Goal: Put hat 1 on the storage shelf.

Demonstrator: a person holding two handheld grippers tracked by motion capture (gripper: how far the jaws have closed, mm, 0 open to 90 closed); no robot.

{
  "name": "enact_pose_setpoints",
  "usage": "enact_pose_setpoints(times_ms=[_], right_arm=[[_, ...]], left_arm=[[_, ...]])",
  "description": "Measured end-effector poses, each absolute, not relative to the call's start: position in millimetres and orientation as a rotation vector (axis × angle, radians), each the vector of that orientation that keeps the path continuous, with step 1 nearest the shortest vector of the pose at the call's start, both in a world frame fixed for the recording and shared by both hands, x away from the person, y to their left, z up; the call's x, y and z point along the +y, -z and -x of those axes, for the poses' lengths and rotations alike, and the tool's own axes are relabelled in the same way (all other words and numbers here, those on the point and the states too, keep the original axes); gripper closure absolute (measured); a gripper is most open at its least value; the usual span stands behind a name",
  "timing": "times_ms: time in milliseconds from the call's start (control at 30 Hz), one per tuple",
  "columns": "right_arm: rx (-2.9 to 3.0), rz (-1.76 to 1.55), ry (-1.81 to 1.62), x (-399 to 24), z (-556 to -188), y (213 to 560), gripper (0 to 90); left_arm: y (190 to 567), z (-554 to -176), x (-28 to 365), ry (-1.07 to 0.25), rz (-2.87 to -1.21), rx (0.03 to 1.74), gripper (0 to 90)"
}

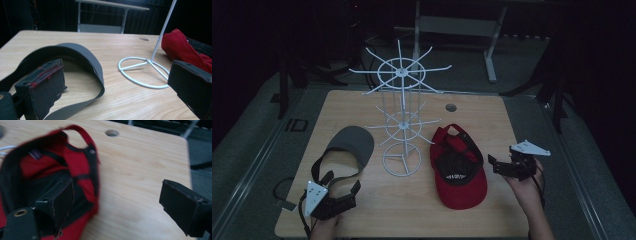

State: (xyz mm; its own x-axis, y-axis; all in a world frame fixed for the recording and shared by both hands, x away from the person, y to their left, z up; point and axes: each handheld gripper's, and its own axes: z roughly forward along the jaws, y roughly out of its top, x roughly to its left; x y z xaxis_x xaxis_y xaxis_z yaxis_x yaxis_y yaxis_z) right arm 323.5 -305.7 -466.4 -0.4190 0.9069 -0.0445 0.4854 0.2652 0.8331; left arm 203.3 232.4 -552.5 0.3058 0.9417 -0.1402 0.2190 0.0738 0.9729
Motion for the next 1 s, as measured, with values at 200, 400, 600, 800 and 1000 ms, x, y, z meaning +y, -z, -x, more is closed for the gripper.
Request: enact_pose_setpoints(times_ms=[200,400,600,800,1000], right_arm=[[2.078,-1.219,-1.128,-284,-347,463,13.7],[2.139,-1.144,-1.089,-263,-370,472,23.3],[2.192,-1.145,-1.039,-244,-388,483,21.0],[2.268,-1.168,-0.935,-228,-406,504,13.1],[2.316,-1.124,-0.826,-214,-409,518,12.7]], left_arm=[[552,-204,232,-0.741,-1.416,1.140,1.5],[551,-203,232,-0.751,-1.414,1.135,1.5],[551,-203,235,-0.752,-1.400,1.142,1.5],[552,-203,234,-0.748,-1.416,1.141,1.5],[552,-203,234,-0.744,-1.417,1.143,1.5]])
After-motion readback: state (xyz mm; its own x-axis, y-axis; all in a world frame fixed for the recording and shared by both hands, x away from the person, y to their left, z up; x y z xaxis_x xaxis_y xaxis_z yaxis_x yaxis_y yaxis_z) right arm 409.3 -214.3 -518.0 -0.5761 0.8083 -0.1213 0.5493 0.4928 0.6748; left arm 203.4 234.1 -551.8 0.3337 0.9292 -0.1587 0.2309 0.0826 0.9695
